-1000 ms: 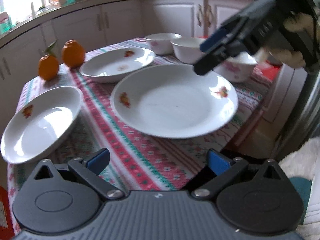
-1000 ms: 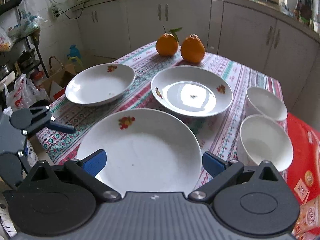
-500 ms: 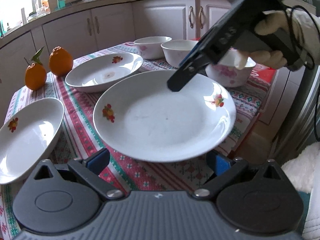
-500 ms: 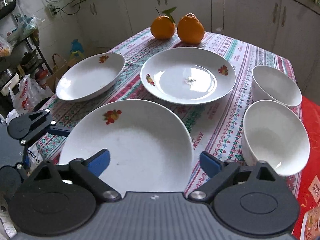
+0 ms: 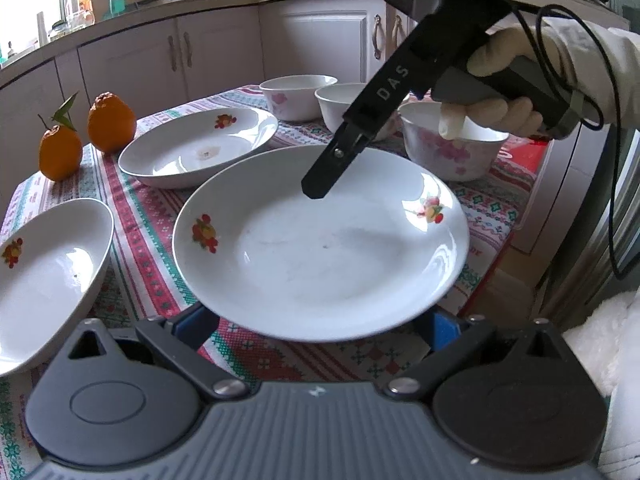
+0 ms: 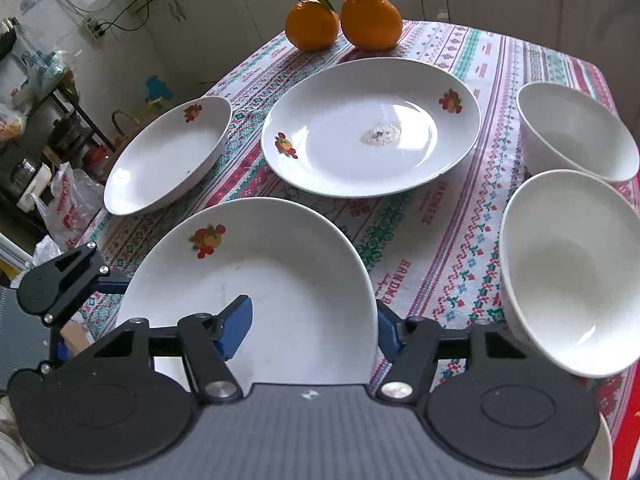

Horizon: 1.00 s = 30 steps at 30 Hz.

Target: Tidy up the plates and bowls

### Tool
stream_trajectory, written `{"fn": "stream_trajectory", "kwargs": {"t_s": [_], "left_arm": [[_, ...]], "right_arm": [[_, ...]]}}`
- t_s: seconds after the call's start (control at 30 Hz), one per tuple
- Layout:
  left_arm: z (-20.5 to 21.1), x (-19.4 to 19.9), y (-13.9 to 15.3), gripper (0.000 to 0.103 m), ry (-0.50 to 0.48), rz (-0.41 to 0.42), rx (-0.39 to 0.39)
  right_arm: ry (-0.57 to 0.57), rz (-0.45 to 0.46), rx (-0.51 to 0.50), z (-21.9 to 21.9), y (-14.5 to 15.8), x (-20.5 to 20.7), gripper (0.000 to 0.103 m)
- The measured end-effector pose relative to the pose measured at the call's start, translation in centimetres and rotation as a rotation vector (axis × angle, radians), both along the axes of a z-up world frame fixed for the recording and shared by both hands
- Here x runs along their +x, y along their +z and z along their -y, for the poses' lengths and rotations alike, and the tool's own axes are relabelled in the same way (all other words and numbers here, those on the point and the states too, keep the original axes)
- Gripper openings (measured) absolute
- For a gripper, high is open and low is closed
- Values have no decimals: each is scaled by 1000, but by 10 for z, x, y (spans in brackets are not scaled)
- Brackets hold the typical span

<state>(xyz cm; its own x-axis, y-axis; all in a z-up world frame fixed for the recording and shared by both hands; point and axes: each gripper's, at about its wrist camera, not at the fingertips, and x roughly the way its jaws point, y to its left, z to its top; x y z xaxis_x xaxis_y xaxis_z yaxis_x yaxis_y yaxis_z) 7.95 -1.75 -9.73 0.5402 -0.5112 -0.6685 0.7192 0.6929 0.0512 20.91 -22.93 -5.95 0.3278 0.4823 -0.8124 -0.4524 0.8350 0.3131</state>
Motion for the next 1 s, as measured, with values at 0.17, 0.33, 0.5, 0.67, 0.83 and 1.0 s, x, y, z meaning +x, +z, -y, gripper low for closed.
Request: {"fn": "stream_trajectory", "kwargs": {"t_s": [0.17, 0.33, 0.5, 0.67, 0.83, 1.0], "left_arm": [[0, 3, 0, 102, -4, -13, -2], [-1, 4, 1, 101, -6, -28, -7], [-3, 7, 3, 101, -4, -39, -8], [-7, 6, 9, 101, 0, -35, -15], [-17, 5, 21, 101, 16, -31, -18], [-32, 7, 34, 101, 45, -19, -24]], "right_arm": [[10, -19, 10, 0, -1, 3, 69], [-11, -46, 61, 7, -1, 6, 69], [-5, -35, 57, 4, 4, 6, 69], [-1, -36, 57, 1, 10, 7, 70], [16, -29, 65, -10, 20, 9, 70], [60, -14, 59, -30, 35, 19, 69]]}}
